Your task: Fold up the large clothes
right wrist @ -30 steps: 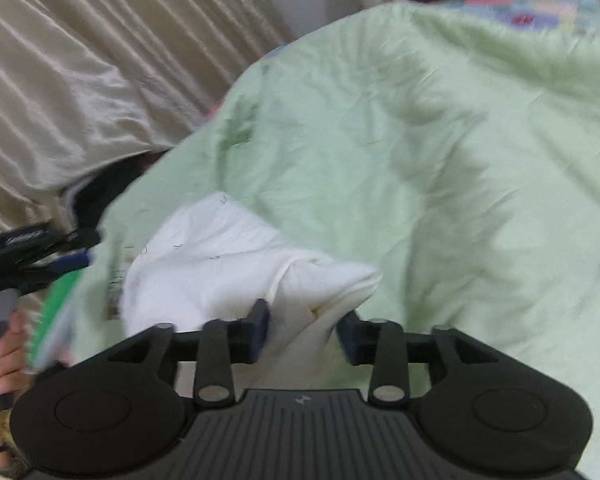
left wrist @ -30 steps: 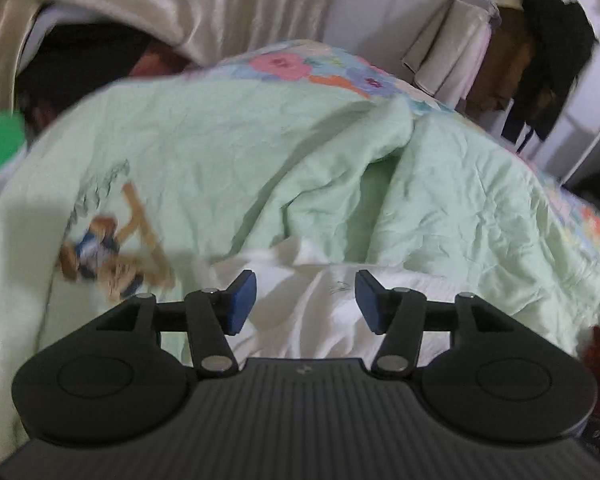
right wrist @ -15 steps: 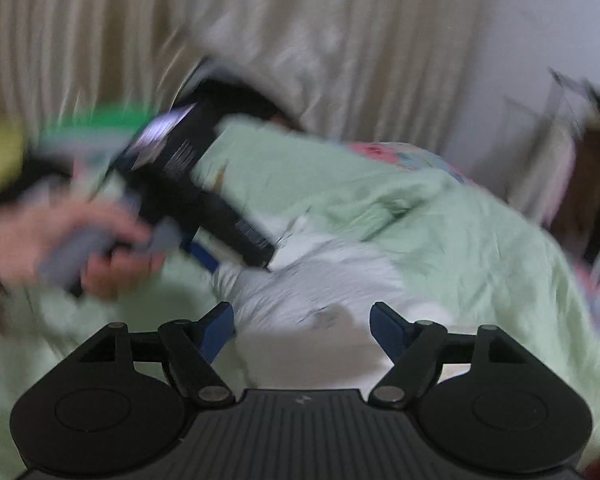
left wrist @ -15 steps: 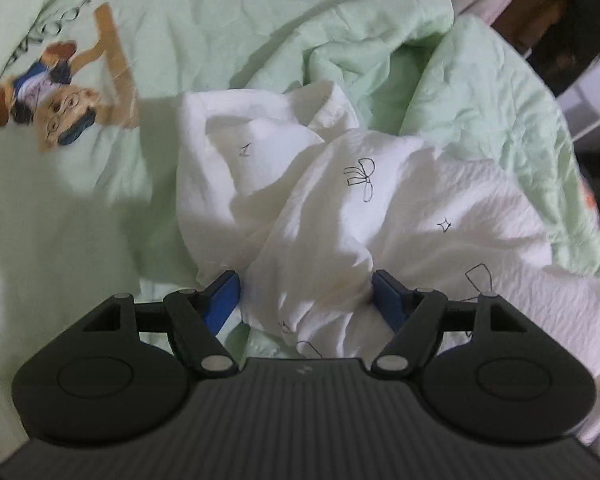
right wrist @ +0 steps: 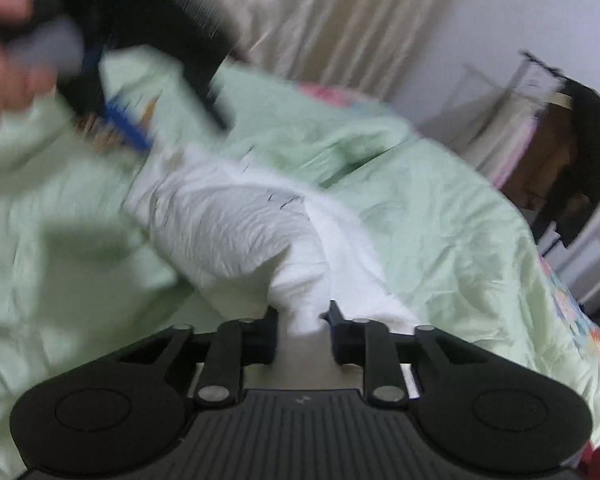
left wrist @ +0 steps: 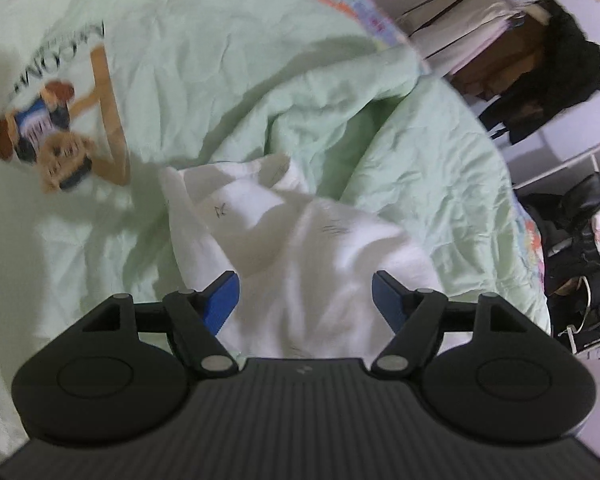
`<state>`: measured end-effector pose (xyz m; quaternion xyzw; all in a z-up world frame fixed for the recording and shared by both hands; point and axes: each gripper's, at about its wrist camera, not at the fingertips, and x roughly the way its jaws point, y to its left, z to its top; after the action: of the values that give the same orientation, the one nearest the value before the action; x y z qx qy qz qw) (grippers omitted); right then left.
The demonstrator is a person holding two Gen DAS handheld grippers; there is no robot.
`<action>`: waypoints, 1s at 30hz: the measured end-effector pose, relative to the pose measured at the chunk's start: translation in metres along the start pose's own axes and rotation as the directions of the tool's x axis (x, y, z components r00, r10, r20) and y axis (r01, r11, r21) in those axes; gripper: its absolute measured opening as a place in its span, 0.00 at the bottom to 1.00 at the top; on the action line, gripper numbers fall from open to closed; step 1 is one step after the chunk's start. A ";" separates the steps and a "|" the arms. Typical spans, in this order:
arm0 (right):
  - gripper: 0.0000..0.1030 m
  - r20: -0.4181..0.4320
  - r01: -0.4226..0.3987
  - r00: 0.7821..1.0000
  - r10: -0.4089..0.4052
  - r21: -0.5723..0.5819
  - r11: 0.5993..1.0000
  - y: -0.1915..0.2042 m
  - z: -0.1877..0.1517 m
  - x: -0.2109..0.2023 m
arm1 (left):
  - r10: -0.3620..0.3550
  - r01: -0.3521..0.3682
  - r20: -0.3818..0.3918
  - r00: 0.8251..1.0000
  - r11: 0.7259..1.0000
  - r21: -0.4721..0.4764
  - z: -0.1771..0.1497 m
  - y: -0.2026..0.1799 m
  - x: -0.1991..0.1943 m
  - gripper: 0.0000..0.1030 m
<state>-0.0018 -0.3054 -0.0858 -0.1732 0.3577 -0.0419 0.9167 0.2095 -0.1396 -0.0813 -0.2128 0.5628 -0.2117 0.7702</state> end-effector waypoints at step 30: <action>0.31 0.329 -0.439 0.891 0.312 0.458 0.773 -0.108 -0.086 -0.051 | -0.289 0.271 -0.025 0.957 0.922 -0.275 -0.090 0.040 -0.018 0.71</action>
<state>-0.0923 -0.4204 -0.0742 0.1534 0.2496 0.0687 0.9537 0.1220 -0.1049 -0.1149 -0.3865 0.5749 -0.2481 0.6772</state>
